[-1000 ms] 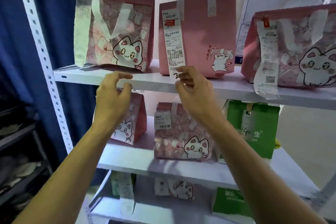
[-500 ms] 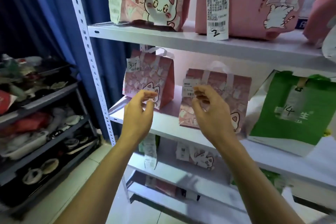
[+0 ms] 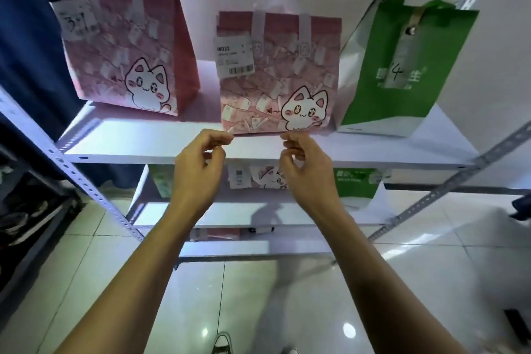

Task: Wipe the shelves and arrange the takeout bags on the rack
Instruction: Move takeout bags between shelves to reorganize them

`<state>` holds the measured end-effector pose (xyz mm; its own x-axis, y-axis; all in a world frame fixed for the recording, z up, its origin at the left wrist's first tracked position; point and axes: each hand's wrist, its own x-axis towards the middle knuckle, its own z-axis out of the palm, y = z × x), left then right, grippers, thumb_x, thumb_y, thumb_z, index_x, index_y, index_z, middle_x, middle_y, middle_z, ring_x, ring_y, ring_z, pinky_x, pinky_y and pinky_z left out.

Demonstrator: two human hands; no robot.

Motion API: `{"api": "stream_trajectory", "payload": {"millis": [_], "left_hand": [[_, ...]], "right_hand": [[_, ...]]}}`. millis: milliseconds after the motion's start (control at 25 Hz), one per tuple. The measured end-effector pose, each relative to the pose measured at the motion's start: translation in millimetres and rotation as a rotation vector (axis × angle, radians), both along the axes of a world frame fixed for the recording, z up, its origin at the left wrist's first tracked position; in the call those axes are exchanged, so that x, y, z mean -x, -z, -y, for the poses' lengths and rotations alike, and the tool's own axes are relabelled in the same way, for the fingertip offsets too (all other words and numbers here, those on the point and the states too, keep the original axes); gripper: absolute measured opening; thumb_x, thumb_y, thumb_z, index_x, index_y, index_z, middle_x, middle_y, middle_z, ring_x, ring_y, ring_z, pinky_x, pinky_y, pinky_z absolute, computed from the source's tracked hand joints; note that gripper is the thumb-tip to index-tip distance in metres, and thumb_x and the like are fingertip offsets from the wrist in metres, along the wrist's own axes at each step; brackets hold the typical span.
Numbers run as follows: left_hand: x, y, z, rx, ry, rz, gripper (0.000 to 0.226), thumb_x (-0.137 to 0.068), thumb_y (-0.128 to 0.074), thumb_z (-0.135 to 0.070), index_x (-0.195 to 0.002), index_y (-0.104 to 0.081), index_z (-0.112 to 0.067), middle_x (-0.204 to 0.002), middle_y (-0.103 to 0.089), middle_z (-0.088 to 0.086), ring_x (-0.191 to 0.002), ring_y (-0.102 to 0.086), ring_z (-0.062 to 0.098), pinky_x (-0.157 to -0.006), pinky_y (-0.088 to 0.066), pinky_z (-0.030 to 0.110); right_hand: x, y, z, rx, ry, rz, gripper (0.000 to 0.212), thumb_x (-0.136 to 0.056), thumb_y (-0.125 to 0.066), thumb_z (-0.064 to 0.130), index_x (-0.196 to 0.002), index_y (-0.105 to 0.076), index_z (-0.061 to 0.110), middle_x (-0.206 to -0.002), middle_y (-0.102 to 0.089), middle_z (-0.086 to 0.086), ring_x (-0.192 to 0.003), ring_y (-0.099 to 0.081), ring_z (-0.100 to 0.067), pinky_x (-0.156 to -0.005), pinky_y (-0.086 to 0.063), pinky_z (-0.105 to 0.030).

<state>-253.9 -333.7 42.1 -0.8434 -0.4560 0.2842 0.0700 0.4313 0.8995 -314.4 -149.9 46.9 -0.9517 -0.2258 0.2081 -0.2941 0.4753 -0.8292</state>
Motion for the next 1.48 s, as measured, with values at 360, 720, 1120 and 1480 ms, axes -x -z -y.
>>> {"api": "stream_trajectory", "payload": {"millis": [360,720,1120,1480], "left_hand": [[-21,101,-39,-0.053,0.029,0.171,0.03,-0.093,-0.049,-0.004,-0.105,-0.07,-0.021,-0.104,-0.071,-0.015,-0.099,-0.063,0.001,-0.078,-0.045,0.006],[-61,264,-105,-0.214,-0.21,0.306,0.029,-0.092,-0.049,-0.003,-0.102,-0.07,-0.021,-0.101,-0.071,-0.019,-0.097,-0.063,-0.005,-0.078,-0.042,0.003],[-27,516,-99,-0.21,-0.14,0.533,0.035,-0.095,-0.049,-0.004,-0.118,-0.065,-0.025,-0.113,-0.069,-0.013,-0.1,-0.062,0.002,-0.086,-0.05,0.021],[95,618,-67,-0.16,-0.04,0.675,0.042,-0.098,-0.051,-0.016,-0.139,-0.047,-0.014,-0.12,-0.06,0.002,-0.104,-0.058,0.023,-0.094,-0.05,0.037]], "right_hand": [[-22,100,-42,-0.073,0.079,0.129,0.028,-0.095,-0.058,0.017,-0.122,-0.063,0.026,-0.112,-0.068,0.008,-0.099,-0.062,0.001,-0.091,-0.052,-0.023],[-22,250,-77,-0.219,-0.169,0.244,0.029,-0.097,-0.06,0.015,-0.124,-0.064,0.021,-0.117,-0.069,0.006,-0.106,-0.064,-0.004,-0.092,-0.051,-0.016],[29,503,-71,-0.341,-0.183,0.45,0.033,-0.097,-0.061,0.022,-0.13,-0.06,0.024,-0.124,-0.065,0.005,-0.108,-0.064,-0.01,-0.087,-0.047,-0.021],[137,612,-29,-0.172,0.129,0.602,0.055,-0.098,-0.059,0.02,-0.149,-0.04,0.025,-0.146,-0.054,-0.002,-0.128,-0.054,-0.019,-0.097,-0.042,-0.025]]}}
